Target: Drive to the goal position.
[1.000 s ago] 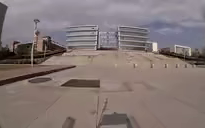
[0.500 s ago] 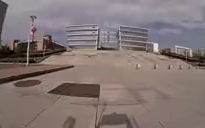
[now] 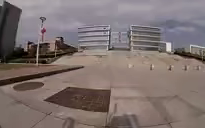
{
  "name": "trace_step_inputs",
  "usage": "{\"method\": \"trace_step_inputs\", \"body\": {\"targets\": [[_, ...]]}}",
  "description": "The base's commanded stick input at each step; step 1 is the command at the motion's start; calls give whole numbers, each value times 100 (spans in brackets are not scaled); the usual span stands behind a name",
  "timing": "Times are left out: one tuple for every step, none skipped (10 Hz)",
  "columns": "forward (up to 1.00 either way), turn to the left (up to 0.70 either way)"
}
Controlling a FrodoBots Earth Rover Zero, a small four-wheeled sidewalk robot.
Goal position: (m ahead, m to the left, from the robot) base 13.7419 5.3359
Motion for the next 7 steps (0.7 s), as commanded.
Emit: {"method": "trace_step_inputs", "body": {"targets": [[100, 0], [100, 0], [100, 0], [100, 0], [100, 0], [100, 0], [100, 0]]}}
